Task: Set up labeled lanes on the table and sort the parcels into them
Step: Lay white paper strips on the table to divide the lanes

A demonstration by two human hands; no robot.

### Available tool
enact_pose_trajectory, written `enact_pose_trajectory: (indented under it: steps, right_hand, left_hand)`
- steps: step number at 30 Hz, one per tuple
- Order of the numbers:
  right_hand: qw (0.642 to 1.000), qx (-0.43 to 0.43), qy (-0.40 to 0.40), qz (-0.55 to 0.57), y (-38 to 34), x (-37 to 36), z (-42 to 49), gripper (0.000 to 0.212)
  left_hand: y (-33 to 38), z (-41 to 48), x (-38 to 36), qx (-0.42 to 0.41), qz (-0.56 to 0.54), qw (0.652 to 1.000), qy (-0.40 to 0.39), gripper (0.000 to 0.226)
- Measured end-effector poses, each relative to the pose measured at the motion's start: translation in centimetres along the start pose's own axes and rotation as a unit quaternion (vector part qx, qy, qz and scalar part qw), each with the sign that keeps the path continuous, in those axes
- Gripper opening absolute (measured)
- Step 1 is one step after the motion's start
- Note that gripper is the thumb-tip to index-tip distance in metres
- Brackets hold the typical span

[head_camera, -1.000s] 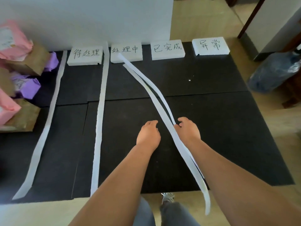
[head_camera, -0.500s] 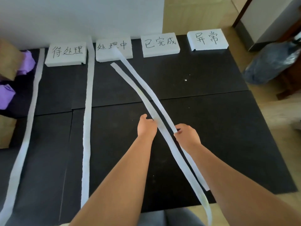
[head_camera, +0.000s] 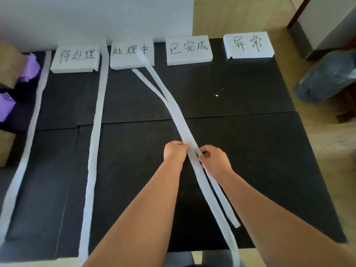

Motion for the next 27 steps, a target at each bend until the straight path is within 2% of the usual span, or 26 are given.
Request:
enact_pose_trajectory:
  steps: [2, 5, 10, 13, 22, 27]
  right_hand:
    - [0.999, 0.002, 0.014, 0.033, 0.2, 1.5, 0.3, 0.021]
    - [0.994, -0.004, 0.079, 0.078, 0.9, 4.6, 0.9, 0.023]
    - [0.967, -0.061, 0.187, 0.160, 2.9, 9.5, 2.3, 0.023]
    - [0.954, -0.108, 0.214, 0.180, 4.8, 11.3, 2.9, 0.026]
    - [0.993, -0.092, 0.073, 0.032, 8.9, 11.1, 4.0, 0.027]
    - [0.996, -0.083, 0.044, -0.004, 8.3, 10.4, 3.6, 0.031]
  left_hand:
    - [0.3, -0.4, -0.2, -0.024, 0.002, 0.999, 0.024, 0.022]
    - [0.6, -1.4, -0.4, -0.043, -0.003, 0.998, 0.049, 0.024]
    - [2.0, -3.3, -1.0, -0.091, 0.012, 0.992, 0.087, 0.018]
    - [2.8, -4.2, -1.5, -0.105, 0.014, 0.990, 0.092, 0.018]
    - [3.3, -5.0, -2.2, -0.111, -0.020, 0.987, 0.117, 0.022]
    - [3.5, -5.4, -2.0, -0.113, -0.020, 0.986, 0.121, 0.022]
Point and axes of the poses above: each hand's wrist, its own z-axis towards the middle knuckle, its own x-axis out of the back of the hand, y = z × x, the point moved 4 cm from there along z, towards the middle knuckle, and after that the axes turned 10 degrees about y, right-handed, at the moved point
